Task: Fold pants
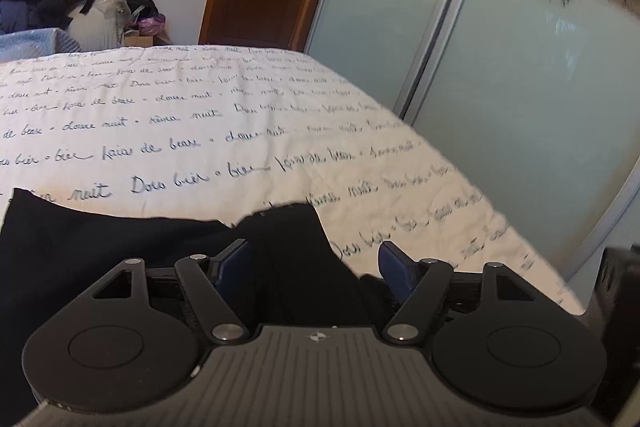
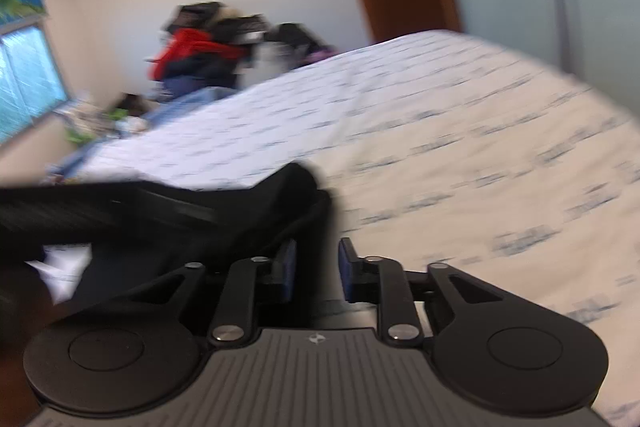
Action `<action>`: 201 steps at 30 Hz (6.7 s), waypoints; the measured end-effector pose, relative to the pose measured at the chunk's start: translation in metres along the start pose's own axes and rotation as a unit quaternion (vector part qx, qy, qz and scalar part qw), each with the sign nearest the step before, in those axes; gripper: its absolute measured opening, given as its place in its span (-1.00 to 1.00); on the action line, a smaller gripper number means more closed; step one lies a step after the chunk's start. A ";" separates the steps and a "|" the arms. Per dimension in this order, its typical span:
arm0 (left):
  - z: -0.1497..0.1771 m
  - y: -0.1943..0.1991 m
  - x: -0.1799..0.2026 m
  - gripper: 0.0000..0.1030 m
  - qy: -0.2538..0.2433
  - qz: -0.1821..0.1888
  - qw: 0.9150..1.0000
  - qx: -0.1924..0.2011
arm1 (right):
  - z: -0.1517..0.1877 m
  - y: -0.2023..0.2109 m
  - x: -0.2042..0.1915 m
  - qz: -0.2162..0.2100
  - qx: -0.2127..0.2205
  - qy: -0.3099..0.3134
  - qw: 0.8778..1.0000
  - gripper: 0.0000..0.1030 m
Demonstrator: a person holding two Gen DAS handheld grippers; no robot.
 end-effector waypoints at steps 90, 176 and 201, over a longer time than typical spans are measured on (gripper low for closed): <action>0.012 0.046 -0.104 0.76 -0.083 -0.181 0.980 0.021 | -0.023 -0.039 -0.012 -0.093 -0.067 0.065 0.991 0.37; -0.086 0.061 -0.306 0.21 0.166 -0.138 0.976 0.023 | -0.088 -0.184 -0.082 -0.212 -0.104 -0.006 0.972 0.10; -0.041 0.103 -0.249 0.66 0.121 -0.230 0.964 0.051 | -0.049 -0.089 -0.158 -0.125 -0.044 0.201 0.971 0.46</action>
Point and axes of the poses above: each gripper's, at about its wrist camera, not at the fingertips, and y roughly against the way its jaws point, x to its right, z to its underside, the point moved 2 cm from there along -y, roughly the way its jaws point, and after that the axes turned 9 degrees about y, right-handed, at the moved point
